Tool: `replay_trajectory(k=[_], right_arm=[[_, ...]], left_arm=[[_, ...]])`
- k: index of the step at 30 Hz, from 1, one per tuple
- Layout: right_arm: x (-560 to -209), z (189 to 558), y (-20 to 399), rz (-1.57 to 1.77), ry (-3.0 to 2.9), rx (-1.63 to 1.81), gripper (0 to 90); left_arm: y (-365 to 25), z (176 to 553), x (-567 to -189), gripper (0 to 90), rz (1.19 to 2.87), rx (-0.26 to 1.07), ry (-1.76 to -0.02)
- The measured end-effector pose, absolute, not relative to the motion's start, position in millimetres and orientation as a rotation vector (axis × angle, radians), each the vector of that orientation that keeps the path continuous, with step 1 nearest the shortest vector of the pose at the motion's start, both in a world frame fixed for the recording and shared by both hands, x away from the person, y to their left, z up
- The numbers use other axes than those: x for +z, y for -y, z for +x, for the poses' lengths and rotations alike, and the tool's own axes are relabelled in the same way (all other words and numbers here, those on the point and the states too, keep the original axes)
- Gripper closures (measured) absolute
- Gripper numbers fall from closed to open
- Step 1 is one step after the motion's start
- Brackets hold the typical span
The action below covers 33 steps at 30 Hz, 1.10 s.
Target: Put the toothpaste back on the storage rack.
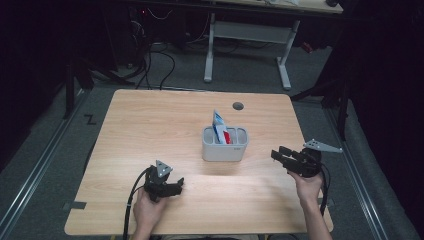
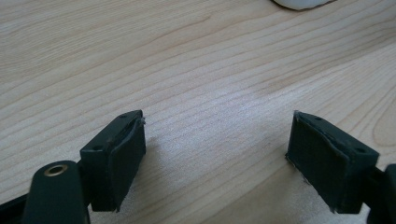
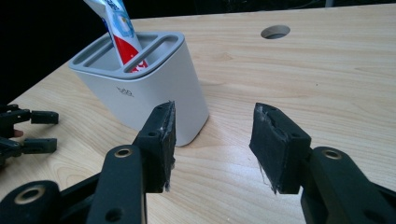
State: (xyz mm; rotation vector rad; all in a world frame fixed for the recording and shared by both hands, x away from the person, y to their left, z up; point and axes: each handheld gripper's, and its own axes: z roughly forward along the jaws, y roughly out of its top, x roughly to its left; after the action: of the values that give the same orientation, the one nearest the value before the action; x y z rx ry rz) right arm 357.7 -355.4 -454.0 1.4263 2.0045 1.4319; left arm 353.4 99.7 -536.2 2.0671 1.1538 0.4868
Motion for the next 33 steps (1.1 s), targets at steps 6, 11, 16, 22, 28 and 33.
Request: replay_trajectory(k=[6, 11, 16, 22, 28, 33], right_arm=[[-462.7, 357.5, 352.5, 1.437, -2.016, 1.416, 49.9], [-466.9, 356.8, 352.3, 1.451, -2.015, 1.402, 49.9], [-470.9, 356.4, 353.8, 1.461, -2.015, 1.389, 49.9], [-478.1, 356.8, 352.9, 1.477, -2.025, 1.364, 49.9], [-482.4, 359.0, 348.7, 1.472, -2.040, 1.343, 49.8], [-485.5, 360.9, 344.5, 1.471, -2.059, 1.310, 49.8]], left_arm=[[-99.7, 353.4, -536.2, 19.7, 2.067, 0.487, -1.154], [-99.7, 353.4, -536.2, 19.7, 2.067, 0.487, -1.154], [-99.8, 353.4, -536.1, 19.6, 2.069, 0.487, -1.153], [-99.8, 353.4, -536.1, 19.7, 2.069, 0.487, -1.153], [-99.8, 353.4, -536.2, 19.7, 2.067, 0.487, -1.154], [-99.8, 353.4, -536.2, 19.7, 2.067, 0.487, -1.154]])
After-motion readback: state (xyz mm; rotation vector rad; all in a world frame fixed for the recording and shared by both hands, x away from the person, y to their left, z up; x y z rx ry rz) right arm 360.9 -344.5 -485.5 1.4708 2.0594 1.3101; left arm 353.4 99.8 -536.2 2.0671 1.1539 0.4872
